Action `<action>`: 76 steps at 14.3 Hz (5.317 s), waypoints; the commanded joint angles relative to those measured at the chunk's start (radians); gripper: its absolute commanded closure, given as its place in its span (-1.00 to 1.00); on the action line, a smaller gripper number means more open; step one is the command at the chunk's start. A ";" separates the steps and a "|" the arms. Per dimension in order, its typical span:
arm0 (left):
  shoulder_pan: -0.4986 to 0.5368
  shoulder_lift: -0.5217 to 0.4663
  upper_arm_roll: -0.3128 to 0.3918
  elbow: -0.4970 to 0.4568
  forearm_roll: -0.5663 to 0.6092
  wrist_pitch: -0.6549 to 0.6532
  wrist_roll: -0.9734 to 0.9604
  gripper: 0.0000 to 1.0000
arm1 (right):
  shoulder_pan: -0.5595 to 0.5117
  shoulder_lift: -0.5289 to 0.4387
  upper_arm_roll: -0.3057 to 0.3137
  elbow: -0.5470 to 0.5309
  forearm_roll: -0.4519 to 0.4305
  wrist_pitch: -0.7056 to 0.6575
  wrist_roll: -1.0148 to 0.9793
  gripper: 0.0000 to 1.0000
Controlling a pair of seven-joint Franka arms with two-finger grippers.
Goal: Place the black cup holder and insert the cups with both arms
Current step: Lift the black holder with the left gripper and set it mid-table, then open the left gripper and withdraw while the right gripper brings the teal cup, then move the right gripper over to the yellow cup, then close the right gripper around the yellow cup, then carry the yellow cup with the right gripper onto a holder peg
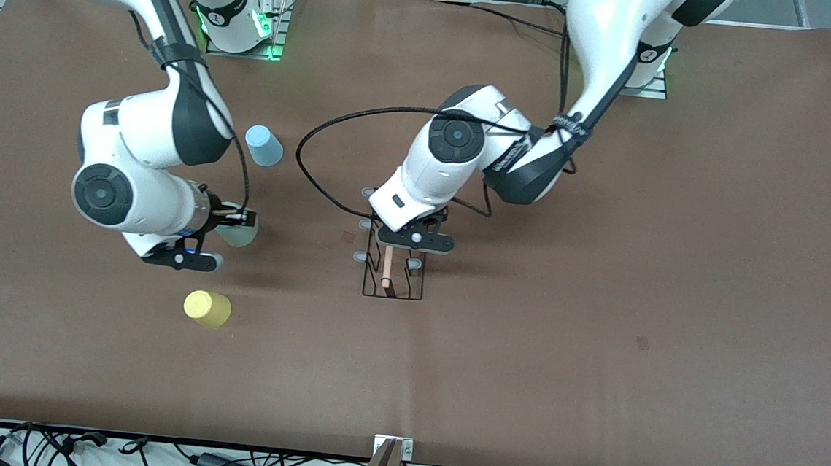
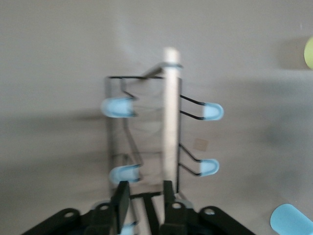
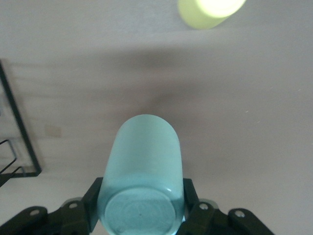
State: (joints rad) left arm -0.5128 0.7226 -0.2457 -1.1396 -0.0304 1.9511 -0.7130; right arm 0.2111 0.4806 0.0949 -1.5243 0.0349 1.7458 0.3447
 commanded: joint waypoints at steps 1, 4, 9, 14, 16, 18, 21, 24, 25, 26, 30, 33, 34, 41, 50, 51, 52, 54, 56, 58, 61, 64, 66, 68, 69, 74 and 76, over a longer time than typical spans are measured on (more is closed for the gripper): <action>0.126 -0.106 -0.012 -0.006 -0.014 -0.150 0.009 0.09 | 0.045 -0.020 0.005 0.010 0.017 -0.040 0.017 0.46; 0.261 -0.155 -0.010 -0.017 -0.011 -0.190 0.018 -0.19 | 0.093 -0.025 0.011 0.010 0.176 -0.040 0.078 0.47; 0.439 -0.190 0.005 -0.023 0.006 -0.388 0.200 -1.00 | 0.209 -0.019 0.011 0.013 0.197 -0.006 0.207 0.47; 0.615 -0.343 0.006 -0.022 0.029 -0.593 0.228 -1.00 | 0.264 -0.008 0.011 0.013 0.203 0.044 0.287 0.46; 0.645 -0.365 0.005 -0.020 0.040 -0.668 0.308 -1.00 | 0.268 0.007 0.011 0.013 0.203 0.081 0.300 0.46; 0.645 -0.382 -0.006 -0.020 0.095 -0.692 0.323 -1.00 | 0.280 0.030 0.011 0.013 0.203 0.098 0.300 0.45; 0.645 -0.388 -0.007 -0.061 0.084 -0.646 0.320 -1.00 | 0.306 0.044 0.011 0.013 0.203 0.098 0.301 0.45; 0.661 -0.468 -0.014 -0.204 0.087 -0.550 0.331 -1.00 | 0.306 0.061 0.011 0.013 0.201 0.107 0.301 0.45; 0.703 -0.497 -0.015 -0.269 0.084 -0.490 0.372 -1.00 | 0.306 0.064 0.011 0.013 0.201 0.116 0.300 0.45; 0.730 -0.553 -0.018 -0.358 0.075 -0.445 0.465 -1.00 | 0.310 0.076 0.011 0.013 0.198 0.122 0.298 0.44; 0.741 -0.741 -0.029 -0.653 0.040 -0.264 0.484 -1.00 | 0.317 0.093 0.011 0.013 0.195 0.147 0.328 -1.00; 0.642 -0.732 0.064 -0.606 0.041 -0.270 0.497 -1.00 | 0.312 0.073 0.003 0.044 0.185 0.135 0.384 -1.00; 0.590 -0.729 0.124 -0.585 0.044 -0.287 0.498 -1.00 | 0.303 0.055 -0.006 0.067 0.184 0.129 0.401 -1.00; 0.573 -0.680 0.164 -0.506 0.040 -0.348 0.494 -1.00 | 0.213 0.147 -0.250 0.170 0.034 0.170 0.311 -1.00; 0.576 -0.677 0.164 -0.497 0.018 -0.348 0.504 -1.00 | 0.054 0.308 -0.247 0.200 0.023 0.385 -0.179 -1.00; 0.576 -0.677 0.167 -0.491 0.020 -0.350 0.504 -1.00 | 0.056 0.319 -0.245 0.200 0.023 0.408 -0.179 -1.00; 0.577 -0.677 0.171 -0.493 0.018 -0.350 0.504 -1.00 | 0.054 0.326 -0.245 0.200 0.023 0.426 -0.181 -1.00; 0.594 -0.677 0.171 -0.490 0.018 -0.337 0.504 -1.00 | 0.053 0.342 -0.245 0.200 0.023 0.437 -0.194 -1.00; 0.593 -0.680 0.160 -0.485 0.024 -0.343 0.503 -1.00 | 0.053 0.354 -0.247 0.200 0.020 0.457 -0.229 -1.00; 0.597 -0.680 0.164 -0.486 0.018 -0.350 0.504 -1.00 | 0.047 0.366 -0.247 0.213 0.019 0.458 -0.245 -1.00; 0.596 -0.680 0.160 -0.486 0.017 -0.401 0.504 -1.00 | 0.039 0.394 -0.247 0.246 0.019 0.458 -0.248 -1.00; 0.594 -0.678 0.158 -0.485 0.017 -0.402 0.504 -1.00 | 0.039 0.397 -0.247 0.251 0.019 0.460 -0.248 -0.70; 0.596 -0.678 0.160 -0.482 0.015 -0.388 0.500 -1.00 | 0.039 0.398 -0.247 0.251 0.017 0.448 -0.248 -0.12; 0.596 -0.677 0.166 -0.479 0.018 -0.379 0.491 -1.00 | 0.044 0.383 -0.247 0.251 0.016 0.422 -0.248 0.42; 0.596 -0.677 0.166 -0.480 0.018 -0.374 0.489 -1.00 | 0.045 0.366 -0.245 0.256 0.014 0.387 -0.250 0.56; 0.594 -0.677 0.166 -0.480 0.023 -0.377 0.503 -1.00 | 0.103 0.311 -0.213 0.456 0.023 0.076 -0.236 0.65; 0.596 -0.675 0.166 -0.485 0.024 -0.385 0.504 -1.00 | 0.110 0.296 -0.178 0.464 0.023 0.055 -0.233 0.65</action>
State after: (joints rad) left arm 0.0779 0.0345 -0.0799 -1.6465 0.0017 1.5790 -0.2284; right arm 0.3160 0.7789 -0.1166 -1.0875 0.0633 1.8362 0.1080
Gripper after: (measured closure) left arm 0.000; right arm 0.335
